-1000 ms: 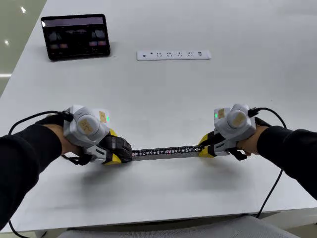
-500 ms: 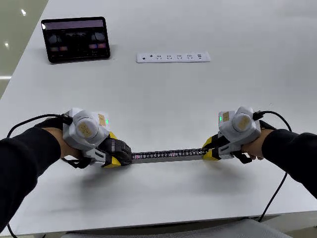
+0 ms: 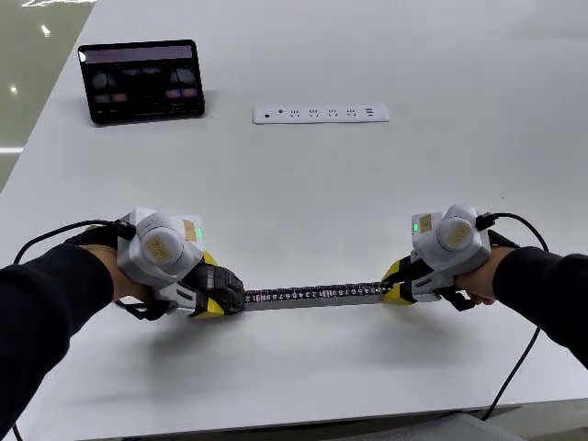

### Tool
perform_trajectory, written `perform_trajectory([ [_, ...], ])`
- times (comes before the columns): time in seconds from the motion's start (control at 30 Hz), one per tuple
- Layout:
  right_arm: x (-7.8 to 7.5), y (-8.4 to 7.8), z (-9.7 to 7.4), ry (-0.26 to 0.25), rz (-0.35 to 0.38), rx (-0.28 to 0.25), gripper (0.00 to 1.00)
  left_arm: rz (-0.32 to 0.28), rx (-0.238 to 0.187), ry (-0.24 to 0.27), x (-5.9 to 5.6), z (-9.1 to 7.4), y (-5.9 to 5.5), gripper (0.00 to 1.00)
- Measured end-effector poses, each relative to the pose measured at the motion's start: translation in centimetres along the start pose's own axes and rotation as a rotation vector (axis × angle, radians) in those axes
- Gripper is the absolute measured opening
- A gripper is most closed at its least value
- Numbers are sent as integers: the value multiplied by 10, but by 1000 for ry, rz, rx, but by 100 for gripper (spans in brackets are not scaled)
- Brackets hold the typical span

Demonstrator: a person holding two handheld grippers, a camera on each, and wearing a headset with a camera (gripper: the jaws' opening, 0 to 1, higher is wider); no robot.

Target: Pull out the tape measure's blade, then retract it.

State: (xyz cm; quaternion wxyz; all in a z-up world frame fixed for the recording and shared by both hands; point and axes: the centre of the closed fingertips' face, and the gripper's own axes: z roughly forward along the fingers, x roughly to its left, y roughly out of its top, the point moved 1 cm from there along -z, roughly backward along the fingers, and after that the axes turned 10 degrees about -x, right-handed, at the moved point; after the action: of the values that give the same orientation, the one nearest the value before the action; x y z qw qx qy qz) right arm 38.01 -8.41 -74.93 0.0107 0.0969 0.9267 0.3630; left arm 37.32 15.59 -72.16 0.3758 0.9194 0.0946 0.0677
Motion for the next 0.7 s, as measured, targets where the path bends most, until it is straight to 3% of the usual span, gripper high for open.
perform_trajectory([
  [0.7, 0, -8, -8, -13, -2, 23, 10, 0, -2, 5, 0, 1, 0, 35],
])
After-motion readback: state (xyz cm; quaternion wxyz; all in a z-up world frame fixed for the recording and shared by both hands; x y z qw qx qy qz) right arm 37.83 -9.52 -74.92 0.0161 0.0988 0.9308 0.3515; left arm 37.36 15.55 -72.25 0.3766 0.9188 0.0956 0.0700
